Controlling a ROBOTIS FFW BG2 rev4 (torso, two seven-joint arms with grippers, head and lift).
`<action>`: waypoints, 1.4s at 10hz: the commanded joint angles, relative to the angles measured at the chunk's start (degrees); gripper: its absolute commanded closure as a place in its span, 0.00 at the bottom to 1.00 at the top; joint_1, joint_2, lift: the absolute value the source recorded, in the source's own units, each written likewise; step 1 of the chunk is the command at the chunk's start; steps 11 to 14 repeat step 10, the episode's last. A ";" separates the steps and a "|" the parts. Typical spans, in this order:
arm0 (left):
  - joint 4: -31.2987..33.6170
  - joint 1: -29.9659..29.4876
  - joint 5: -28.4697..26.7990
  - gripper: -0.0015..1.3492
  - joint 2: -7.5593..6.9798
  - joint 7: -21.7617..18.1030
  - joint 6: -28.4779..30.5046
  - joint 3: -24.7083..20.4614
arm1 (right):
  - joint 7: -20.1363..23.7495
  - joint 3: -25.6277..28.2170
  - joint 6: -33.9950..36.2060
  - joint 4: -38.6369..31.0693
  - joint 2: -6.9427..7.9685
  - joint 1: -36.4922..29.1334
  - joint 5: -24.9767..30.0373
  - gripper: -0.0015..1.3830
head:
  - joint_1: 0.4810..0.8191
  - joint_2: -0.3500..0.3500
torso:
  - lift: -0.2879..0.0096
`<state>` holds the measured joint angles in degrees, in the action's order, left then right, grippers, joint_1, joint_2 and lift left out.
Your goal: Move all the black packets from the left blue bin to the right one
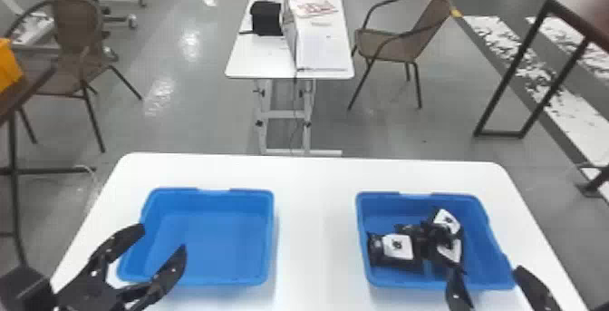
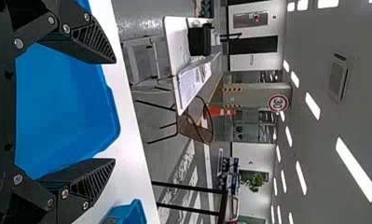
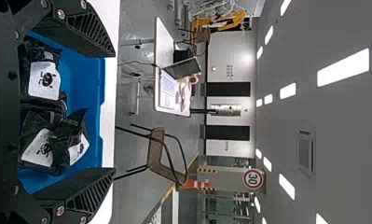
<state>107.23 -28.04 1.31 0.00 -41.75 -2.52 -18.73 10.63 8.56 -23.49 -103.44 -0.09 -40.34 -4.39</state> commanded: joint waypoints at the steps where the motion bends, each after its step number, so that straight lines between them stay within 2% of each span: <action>1: 0.00 0.00 0.10 0.23 0.15 -0.09 0.14 0.00 | 0.00 -0.12 0.03 -0.01 0.14 0.00 -0.09 0.11 | 0.63 0.47 | 0.97; 14: -0.18 0.35 0.71 0.23 0.15 -0.09 1.55 0.71 | 0.00 -0.21 0.29 0.08 0.14 0.53 -0.44 0.11 | 0.63 0.46 | 0.97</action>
